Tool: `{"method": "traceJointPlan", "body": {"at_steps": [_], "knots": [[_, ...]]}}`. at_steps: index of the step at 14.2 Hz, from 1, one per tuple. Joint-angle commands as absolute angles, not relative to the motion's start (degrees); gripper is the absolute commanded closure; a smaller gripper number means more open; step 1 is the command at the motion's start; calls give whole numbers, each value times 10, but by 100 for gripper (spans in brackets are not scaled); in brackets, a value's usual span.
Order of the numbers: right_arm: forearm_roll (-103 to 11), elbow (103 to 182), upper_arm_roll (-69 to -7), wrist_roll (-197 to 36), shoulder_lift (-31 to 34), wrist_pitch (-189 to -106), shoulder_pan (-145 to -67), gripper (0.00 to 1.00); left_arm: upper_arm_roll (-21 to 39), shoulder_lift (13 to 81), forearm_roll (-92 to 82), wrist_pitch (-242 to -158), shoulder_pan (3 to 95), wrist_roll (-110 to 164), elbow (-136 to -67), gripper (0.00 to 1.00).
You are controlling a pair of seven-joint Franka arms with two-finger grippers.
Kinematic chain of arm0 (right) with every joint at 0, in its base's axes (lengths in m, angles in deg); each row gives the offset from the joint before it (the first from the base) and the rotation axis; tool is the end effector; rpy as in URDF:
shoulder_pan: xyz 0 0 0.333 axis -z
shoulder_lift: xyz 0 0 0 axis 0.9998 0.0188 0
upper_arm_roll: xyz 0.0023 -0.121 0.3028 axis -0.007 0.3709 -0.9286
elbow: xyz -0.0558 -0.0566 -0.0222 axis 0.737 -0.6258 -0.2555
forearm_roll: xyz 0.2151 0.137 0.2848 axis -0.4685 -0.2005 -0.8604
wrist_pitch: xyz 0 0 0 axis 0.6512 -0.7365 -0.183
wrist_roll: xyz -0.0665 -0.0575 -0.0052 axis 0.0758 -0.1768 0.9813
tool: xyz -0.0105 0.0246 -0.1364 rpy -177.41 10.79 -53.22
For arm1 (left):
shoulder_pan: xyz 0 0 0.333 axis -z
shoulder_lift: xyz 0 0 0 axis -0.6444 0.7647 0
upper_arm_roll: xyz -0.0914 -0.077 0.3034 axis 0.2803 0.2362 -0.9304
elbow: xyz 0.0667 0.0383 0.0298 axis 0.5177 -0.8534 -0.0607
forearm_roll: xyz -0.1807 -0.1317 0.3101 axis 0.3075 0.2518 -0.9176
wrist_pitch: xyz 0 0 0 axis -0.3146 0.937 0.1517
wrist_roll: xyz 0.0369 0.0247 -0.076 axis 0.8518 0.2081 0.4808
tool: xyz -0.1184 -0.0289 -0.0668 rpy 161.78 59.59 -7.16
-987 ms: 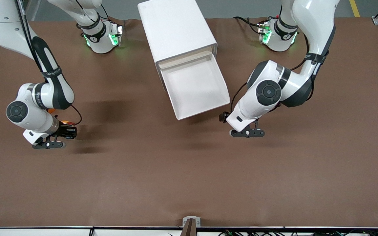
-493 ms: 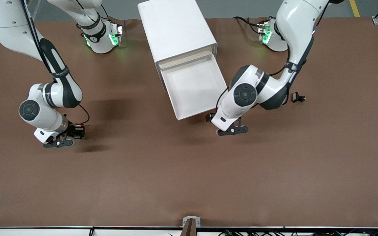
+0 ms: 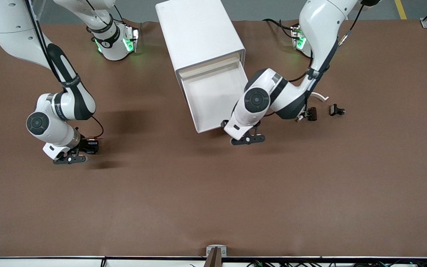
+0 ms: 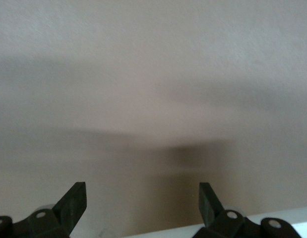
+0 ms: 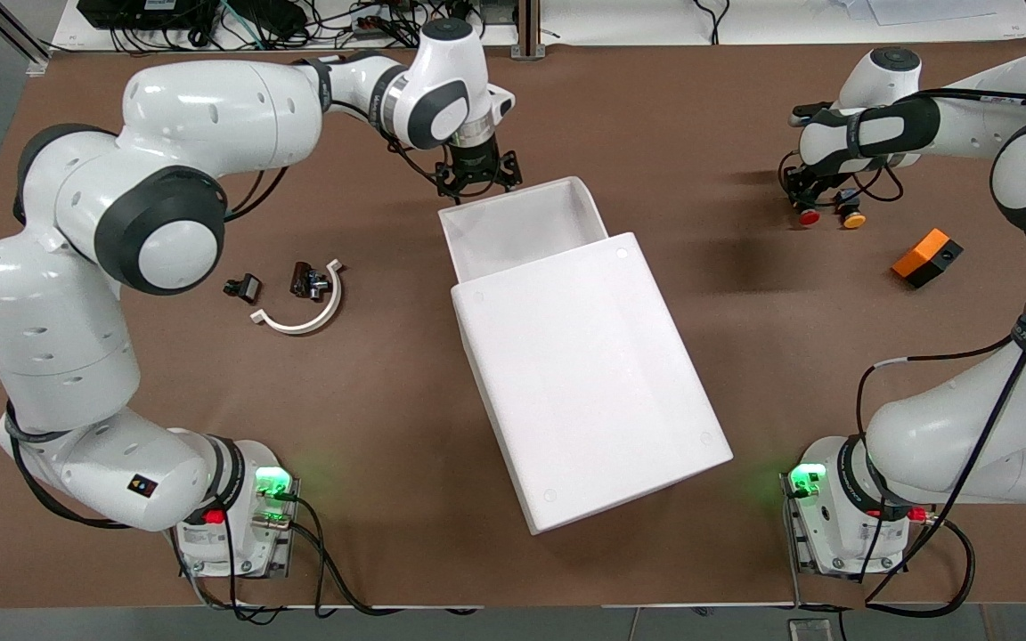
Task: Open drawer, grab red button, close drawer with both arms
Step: 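Push the drawer closed with the left gripper while the right gripper releases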
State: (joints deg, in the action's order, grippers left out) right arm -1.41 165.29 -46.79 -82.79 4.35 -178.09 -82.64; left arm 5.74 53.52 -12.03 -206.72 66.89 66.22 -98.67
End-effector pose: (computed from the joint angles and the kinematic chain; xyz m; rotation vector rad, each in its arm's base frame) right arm 0.5663 -0.0298 0.1738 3.0916 0.1528 -0.0662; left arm 0.5018 -0.4336 0.2624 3.0530 0.1798 -0.2460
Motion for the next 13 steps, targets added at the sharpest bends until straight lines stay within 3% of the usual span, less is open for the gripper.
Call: {"method": "traceJointPlan", "body": {"at_steps": [1, 2, 3, 4, 13], "knots": [[-6, 1670, -471, -843, 34, -1790, -827, 64, 59, 538, -97, -2070, 701, 677, -991, 0], [-7, 1670, -472, -843, 34, -1790, -827, 44, 59, 538, -97, -2070, 709, 689, -991, 0], [-7, 1670, -472, -843, 34, -1789, -826, 10, 59, 543, -97, -2070, 721, 700, -991, 0], [-7, 1669, -472, -843, 31, -1789, -826, 0, 59, 544, -97, -2070, 730, 711, -992, 0], [-7, 1648, -473, -891, -51, -1773, -875, 0, 123, 542, -85, -2069, 740, 790, -1020, 0]]}}
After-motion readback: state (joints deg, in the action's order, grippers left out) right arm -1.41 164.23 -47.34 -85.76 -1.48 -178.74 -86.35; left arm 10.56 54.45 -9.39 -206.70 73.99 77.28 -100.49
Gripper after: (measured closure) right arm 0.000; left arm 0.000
